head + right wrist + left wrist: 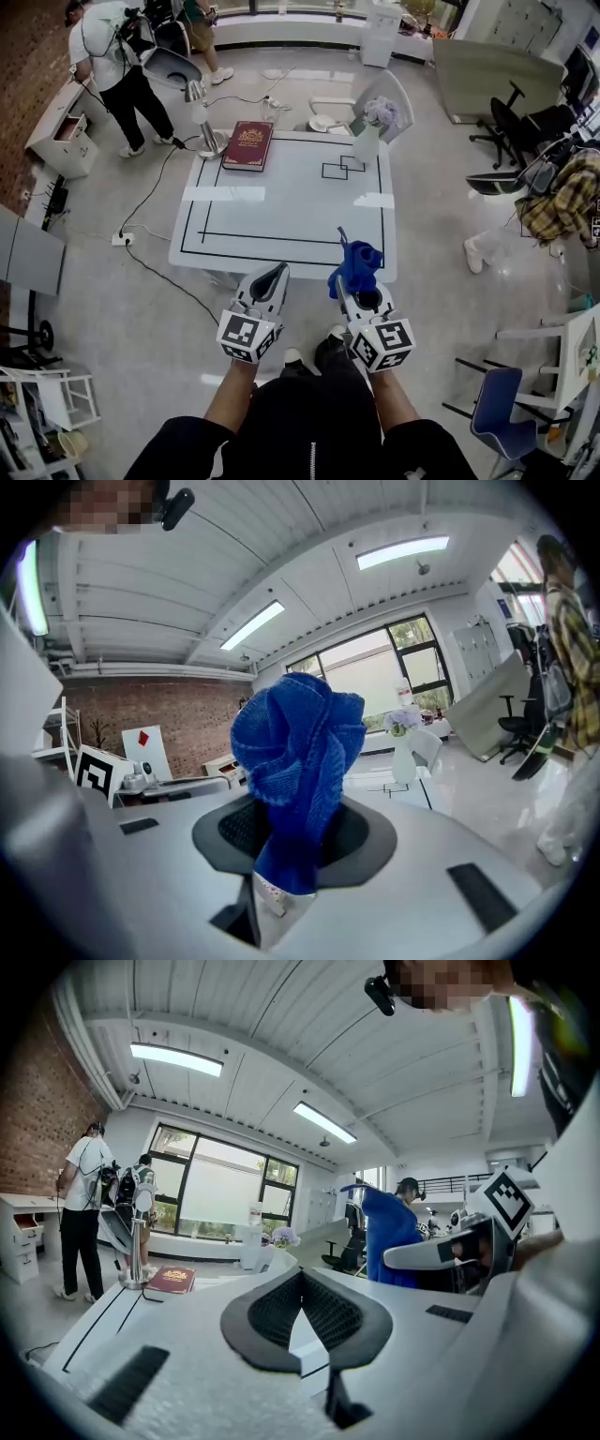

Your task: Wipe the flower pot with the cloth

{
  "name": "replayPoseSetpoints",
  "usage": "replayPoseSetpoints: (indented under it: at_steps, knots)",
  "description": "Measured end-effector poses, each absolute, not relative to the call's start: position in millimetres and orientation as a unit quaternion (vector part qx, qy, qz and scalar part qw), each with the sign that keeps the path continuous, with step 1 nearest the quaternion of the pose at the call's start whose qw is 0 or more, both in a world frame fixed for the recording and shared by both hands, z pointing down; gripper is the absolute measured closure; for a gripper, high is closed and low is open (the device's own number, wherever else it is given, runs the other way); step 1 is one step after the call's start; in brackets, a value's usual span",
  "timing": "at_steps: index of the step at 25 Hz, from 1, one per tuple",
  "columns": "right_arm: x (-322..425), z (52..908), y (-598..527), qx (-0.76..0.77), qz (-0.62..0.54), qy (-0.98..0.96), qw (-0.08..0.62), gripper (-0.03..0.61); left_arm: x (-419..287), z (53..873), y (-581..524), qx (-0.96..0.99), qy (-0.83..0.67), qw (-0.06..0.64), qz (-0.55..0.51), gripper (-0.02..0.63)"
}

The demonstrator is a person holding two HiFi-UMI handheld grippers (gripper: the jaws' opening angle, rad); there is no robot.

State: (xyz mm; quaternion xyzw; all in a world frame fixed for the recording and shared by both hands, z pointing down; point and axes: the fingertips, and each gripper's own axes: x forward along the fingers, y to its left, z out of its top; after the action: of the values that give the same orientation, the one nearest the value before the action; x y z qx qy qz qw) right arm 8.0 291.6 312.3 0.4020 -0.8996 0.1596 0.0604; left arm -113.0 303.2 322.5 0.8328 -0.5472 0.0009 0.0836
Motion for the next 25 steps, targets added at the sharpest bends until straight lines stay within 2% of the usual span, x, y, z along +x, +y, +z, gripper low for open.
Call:
replayPoseSetpoints:
  at_steps: [8,15,25]
  knots:
    - [29,333,250,0.428,0.165,-0.886,0.068,0.466,-95,337,252,0.847,-0.524,0.091,0.009,0.609]
    - [36,357,148,0.43,0.173,-0.883,0.068,0.466,-72,347,151,0.857,-0.506,0.094,0.016,0.609]
    - [61,399,3,0.419,0.167,-0.884,0.121,0.466,-44,374,8,0.863,-0.49,0.115,0.038,0.608]
